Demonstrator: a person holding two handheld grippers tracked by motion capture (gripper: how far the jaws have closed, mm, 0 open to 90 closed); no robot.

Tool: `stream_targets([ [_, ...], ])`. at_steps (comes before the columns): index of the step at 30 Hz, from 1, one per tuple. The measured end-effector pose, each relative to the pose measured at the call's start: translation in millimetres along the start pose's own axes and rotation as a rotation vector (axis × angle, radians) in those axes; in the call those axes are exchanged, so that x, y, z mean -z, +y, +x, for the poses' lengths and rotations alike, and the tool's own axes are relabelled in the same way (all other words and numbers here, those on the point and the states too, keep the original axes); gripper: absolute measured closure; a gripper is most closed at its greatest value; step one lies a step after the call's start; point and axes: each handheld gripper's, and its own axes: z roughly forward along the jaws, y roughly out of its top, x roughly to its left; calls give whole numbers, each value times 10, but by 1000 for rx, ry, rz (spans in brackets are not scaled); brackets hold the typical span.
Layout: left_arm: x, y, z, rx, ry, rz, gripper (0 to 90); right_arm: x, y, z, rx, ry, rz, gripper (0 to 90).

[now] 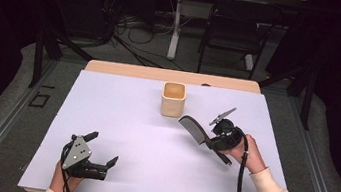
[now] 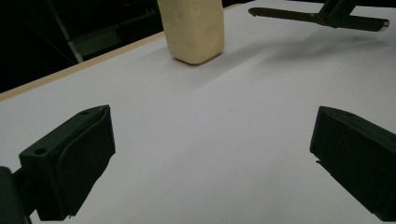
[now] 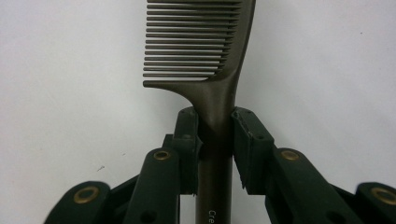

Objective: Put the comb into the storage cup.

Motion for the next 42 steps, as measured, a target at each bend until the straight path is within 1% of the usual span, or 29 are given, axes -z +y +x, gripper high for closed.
stream_targets([
  [2, 1, 0, -1, 2, -1, -1, 0, 14, -10, 2, -11, -1, -16, 721],
  [5, -1, 1, 1, -2, -1, 1, 0, 38, -15, -4, -12, -1, -37, 721],
  [8, 1, 1, -1, 1, -1, 0, 1, 59, -23, -4, -18, 1, -51, 721],
  [10, 1, 1, -1, 2, -1, -2, 1, 68, -31, -9, -18, -2, -70, 721],
  [12, 0, 1, -1, 1, -2, -1, 0, 80, -34, -3, -30, -7, -76, 721],
  [14, -2, 1, 2, -2, -2, 0, 0, 86, -35, -8, -19, -9, -93, 721],
  [16, -5, -1, 3, -1, -3, -1, 0, 102, -34, -3, -19, -11, -95, 721],
  [18, -4, 0, 2, -1, -4, -2, 0, 103, -35, 1, -22, -6, -110, 721],
  [23, -1, 0, 1, 2, -4, -3, 1, 130, -35, 0, -16, -15, -128, 721],
  [26, -1, 0, 1, 2, -4, -3, 0, 142, -37, 1, -17, -19, -155, 721],
  [27, 0, 0, 1, 2, -3, -4, 0, 152, -35, 3, -17, -18, -154, 721],
  [30, 2, 1, 1, 1, -2, -2, 1, 168, -36, 7, -10, -18, -175, 721],
  [33, 2, 1, 0, 1, -5, -3, 0, 187, -36, 14, -15, -21, -195, 721],
  [35, 4, 1, 3, -2, -6, -4, 0, 200, -34, 15, -18, -22, -198, 721],
  [38, 1, 1, 1, 1, -6, -3, 1, 210, -33, 11, -18, -10, -214, 721],
  [42, 2, 0, 3, 1, -9, -4, 1, 232, -28, 12, -29, -9, -239, 721],
])
